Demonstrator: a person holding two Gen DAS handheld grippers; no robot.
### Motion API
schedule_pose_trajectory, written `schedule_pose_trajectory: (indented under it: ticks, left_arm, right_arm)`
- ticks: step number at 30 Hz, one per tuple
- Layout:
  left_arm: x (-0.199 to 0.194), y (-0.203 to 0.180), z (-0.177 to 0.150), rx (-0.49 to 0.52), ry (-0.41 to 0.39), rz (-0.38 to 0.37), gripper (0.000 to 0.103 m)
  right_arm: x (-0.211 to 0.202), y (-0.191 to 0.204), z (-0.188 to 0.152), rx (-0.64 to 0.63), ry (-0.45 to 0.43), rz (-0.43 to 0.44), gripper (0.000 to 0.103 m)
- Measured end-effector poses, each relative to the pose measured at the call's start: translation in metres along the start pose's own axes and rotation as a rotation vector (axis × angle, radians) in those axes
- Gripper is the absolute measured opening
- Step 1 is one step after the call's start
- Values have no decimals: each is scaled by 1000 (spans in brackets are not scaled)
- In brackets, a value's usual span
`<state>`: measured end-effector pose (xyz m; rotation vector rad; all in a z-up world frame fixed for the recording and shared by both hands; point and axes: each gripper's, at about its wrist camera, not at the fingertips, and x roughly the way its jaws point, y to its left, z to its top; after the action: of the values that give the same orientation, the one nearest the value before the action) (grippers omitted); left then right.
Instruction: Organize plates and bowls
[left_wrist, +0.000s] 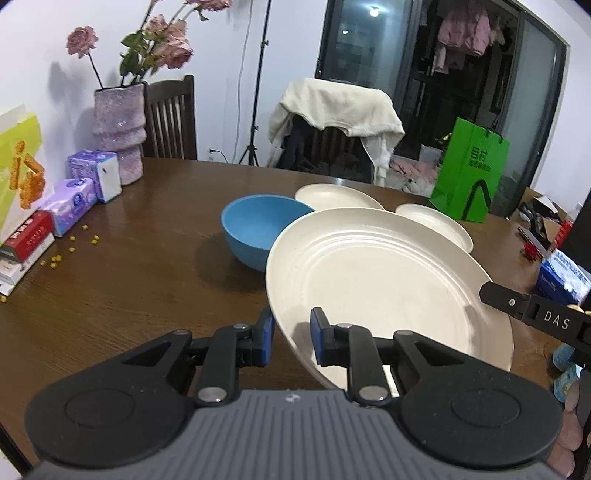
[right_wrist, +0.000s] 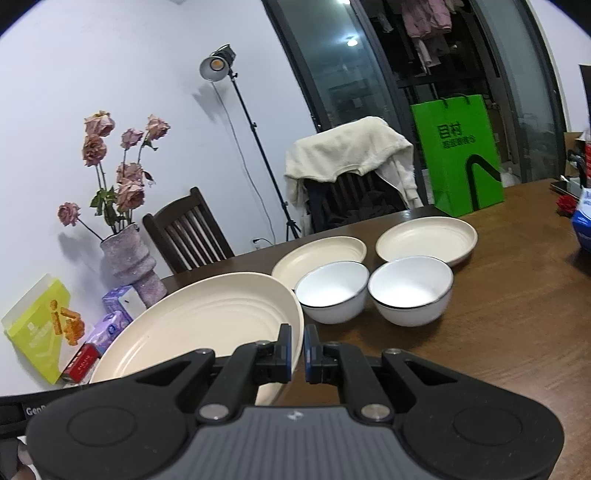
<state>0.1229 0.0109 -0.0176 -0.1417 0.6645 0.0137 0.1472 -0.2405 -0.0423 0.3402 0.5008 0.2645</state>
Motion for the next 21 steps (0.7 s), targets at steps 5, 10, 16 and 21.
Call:
schedule_pose_trajectory:
  ticks: [5, 10, 16, 21]
  left_arm:
    - [6, -10, -11, 17, 18, -19, 21]
    - [15, -16, -20, 26, 38, -29, 21]
    - [26, -18, -30, 36, 65, -30, 21]
    - [39, -15, -38, 37, 89, -26, 21]
  right_arm:
    - [-4, -17, -9, 13, 6, -21, 7]
    - [-5, -30, -15, 22, 15, -34, 7]
    - [3, -41, -25, 34, 35, -45, 7]
    - [11, -47, -34, 36, 58, -51, 7]
